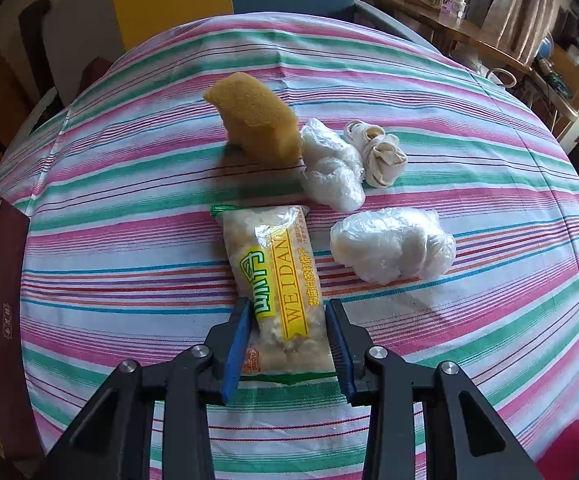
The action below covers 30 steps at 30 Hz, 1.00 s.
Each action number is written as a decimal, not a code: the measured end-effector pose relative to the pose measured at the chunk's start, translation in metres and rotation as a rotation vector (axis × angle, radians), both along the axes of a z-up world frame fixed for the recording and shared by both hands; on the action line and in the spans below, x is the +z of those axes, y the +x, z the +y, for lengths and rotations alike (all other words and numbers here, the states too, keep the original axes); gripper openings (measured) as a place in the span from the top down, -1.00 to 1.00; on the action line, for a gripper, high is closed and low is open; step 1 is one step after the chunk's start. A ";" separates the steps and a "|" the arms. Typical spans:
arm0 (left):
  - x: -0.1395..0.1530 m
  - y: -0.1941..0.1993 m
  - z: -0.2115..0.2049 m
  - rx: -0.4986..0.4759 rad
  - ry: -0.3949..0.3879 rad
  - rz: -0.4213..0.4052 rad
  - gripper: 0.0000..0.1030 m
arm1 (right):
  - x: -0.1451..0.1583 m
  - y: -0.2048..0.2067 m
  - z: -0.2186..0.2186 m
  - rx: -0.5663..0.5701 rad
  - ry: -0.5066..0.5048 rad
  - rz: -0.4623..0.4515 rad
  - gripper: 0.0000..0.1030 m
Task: Organize objects
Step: 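Lower the peach sponge puff into the gold tray and open the left tool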
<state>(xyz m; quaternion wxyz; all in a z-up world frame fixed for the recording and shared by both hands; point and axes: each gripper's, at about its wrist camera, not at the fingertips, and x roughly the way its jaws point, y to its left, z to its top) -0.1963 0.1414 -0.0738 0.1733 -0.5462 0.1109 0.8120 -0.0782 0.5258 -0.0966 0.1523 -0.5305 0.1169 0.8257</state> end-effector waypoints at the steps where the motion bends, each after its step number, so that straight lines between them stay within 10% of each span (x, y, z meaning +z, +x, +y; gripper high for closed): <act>1: -0.002 -0.002 0.000 0.000 -0.007 -0.002 -0.12 | 0.000 0.000 0.000 0.001 0.000 0.000 0.26; 15: -0.017 -0.016 0.001 0.005 -0.040 -0.015 -0.27 | -0.001 -0.002 0.005 -0.019 -0.017 0.004 0.25; 30: 0.037 0.006 -0.021 0.057 0.064 0.098 -0.44 | 0.006 0.002 0.008 -0.023 -0.011 0.028 0.28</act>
